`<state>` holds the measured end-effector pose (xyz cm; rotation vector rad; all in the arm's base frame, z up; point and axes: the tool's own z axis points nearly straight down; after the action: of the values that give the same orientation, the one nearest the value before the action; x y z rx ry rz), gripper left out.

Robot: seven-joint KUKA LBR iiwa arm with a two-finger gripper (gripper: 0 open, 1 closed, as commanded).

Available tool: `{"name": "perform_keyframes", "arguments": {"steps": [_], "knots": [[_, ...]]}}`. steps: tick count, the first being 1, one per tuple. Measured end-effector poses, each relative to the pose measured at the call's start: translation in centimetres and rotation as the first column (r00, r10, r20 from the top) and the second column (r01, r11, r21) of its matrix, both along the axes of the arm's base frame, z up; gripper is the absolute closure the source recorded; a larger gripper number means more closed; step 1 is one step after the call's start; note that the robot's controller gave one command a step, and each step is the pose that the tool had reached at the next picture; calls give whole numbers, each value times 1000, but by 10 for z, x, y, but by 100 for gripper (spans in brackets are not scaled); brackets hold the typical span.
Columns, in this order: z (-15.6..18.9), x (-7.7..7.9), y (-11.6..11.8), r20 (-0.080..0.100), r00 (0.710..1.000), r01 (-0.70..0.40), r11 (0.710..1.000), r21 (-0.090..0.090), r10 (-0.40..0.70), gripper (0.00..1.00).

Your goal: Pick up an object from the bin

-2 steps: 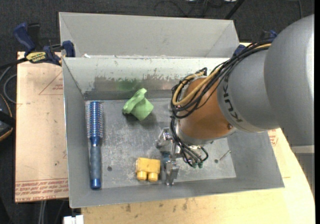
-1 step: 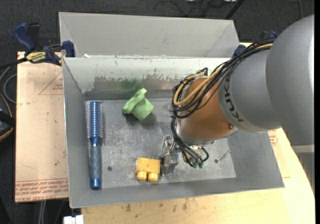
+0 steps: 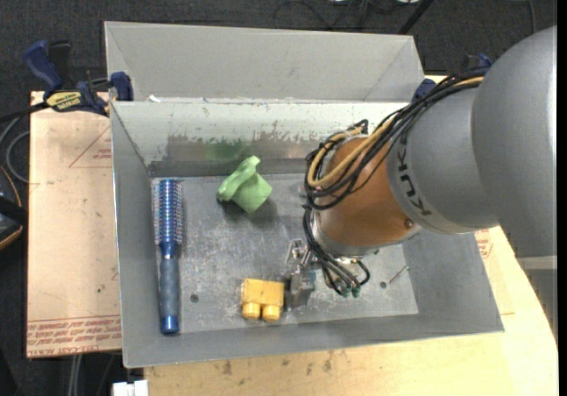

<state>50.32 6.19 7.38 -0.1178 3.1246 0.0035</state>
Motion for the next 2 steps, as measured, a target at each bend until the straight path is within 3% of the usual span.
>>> {"name": "perform_keyframes", "arguments": {"steps": [1, 2], "knots": [[0, 0, 0, 0, 1000, 0, 1000, 0, 0, 100], [-1, 12, -68, -8, 989, 145, 989, 1, -145, 100]]}}
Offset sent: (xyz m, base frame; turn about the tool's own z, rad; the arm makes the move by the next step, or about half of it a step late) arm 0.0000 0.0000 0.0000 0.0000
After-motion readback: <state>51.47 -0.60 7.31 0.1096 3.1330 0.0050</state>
